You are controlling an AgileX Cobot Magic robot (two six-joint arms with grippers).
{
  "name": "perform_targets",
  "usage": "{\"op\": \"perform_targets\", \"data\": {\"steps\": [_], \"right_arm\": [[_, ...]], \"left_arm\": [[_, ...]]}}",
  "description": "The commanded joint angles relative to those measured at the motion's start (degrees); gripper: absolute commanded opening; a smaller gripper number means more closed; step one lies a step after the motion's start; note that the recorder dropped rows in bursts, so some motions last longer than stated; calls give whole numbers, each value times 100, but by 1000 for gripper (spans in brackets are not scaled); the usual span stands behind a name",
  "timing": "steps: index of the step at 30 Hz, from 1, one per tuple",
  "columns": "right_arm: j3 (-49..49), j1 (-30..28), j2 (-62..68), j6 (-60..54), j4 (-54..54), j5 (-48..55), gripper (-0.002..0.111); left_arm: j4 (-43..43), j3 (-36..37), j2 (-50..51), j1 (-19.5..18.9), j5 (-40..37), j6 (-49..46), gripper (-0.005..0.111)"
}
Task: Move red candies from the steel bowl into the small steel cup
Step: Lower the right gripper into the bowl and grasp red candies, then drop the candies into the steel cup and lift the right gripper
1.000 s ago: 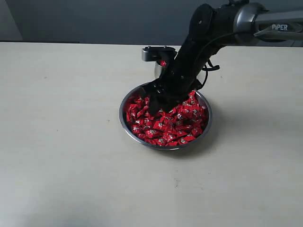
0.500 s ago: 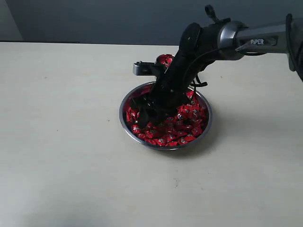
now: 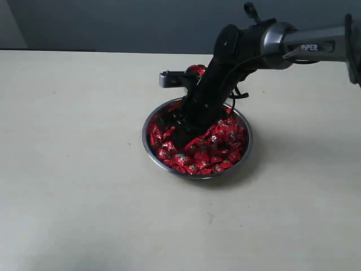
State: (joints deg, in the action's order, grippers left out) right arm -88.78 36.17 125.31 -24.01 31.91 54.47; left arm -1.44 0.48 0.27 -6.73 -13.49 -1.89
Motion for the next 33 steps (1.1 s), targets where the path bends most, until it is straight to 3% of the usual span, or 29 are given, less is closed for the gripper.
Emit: {"op": "perform_targets", "data": {"steps": [1, 9, 14, 21, 26, 33], "right_arm": [[-16, -18, -416, 10, -40, 3, 0], [-423, -18, -726, 164, -307, -38, 0], [-1287, -164, -484, 1048, -1515, -431, 0], [-2663, -1038, 586, 1503, -912, -627, 0], [-3121, -1101, 1110, 1503, -811, -528, 0], [-3147, -1101, 1224, 1503, -811, -462, 25]], "left_arm": [[-11, -48, -27, -12, 27, 20, 0], [-11, -48, -27, -12, 27, 20, 0], [-11, -48, -27, -12, 27, 20, 0], [-11, -48, -27, -12, 27, 20, 0], [-11, -48, -27, -12, 27, 20, 0], [-11, -48, -27, -12, 27, 20, 0]]}}
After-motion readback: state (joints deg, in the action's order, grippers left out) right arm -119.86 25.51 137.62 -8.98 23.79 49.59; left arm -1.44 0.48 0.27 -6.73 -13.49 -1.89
